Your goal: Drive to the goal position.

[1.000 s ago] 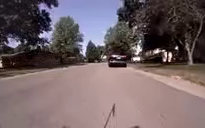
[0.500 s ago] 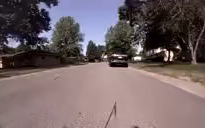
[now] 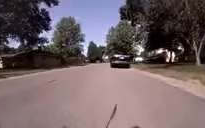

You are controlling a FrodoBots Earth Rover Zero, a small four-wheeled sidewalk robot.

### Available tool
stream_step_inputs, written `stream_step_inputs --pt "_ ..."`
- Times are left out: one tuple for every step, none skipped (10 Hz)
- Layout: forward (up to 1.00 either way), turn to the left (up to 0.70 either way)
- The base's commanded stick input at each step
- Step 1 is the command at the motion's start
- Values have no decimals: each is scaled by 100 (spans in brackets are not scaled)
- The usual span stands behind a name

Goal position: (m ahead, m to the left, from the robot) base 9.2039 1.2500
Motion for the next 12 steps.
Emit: stream_step_inputs --pt "69 3" --pt "69 3" --pt "69 3" --pt "69 3" --pt "69 3" --pt "69 3" --pt "69 3" --pt "69 3" --pt "69 3" --pt "69 3" --pt "69 3" --pt "69 3"
